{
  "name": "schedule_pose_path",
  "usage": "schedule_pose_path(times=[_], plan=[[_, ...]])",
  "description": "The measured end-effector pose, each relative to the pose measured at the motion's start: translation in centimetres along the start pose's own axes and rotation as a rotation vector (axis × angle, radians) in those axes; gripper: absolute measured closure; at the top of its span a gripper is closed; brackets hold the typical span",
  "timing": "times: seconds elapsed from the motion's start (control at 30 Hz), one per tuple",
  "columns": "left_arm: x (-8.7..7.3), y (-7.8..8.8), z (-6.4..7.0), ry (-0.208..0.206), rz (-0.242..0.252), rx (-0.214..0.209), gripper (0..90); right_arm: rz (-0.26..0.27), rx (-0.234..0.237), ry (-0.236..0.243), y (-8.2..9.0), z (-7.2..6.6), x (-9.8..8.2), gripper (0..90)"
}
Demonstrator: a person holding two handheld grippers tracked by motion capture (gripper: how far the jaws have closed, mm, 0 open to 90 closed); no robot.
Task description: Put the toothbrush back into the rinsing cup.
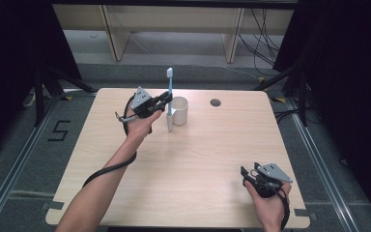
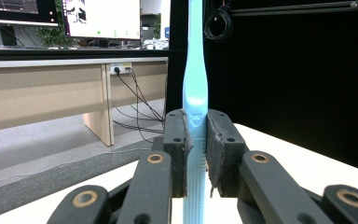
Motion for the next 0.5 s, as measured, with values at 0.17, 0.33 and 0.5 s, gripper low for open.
schedule_pose_path(times=[0.17, 0.33, 0.5], plan=[[-0.13, -0.02, 0.01, -0.021, -0.002, 0.007, 78.3, 0.015, -0.008, 0.038, -0.07, 0.31, 0.06, 45.9], [-0.34, -0.10, 0.06, -0.011, -0.003, 0.011, 78.3, 0.005, -0.001, 0.024, 0.08, 0.25, 0.06, 45.8], [-0.41, -0.08, 0.02, -0.010, -0.002, 0.010, 78.3, 0.016, 0.007, 0.008, -0.03, 0.25, 0.08, 45.8]])
Point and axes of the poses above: each handheld gripper's, and its own axes: y roughly backward along the jaws, x roughly out of its top, z roughly to its right, the point moved 4 cm from there along -y, roughly forward along the jaws, and after that the axes turned 4 degrees about -z, right-handed, at the moved point
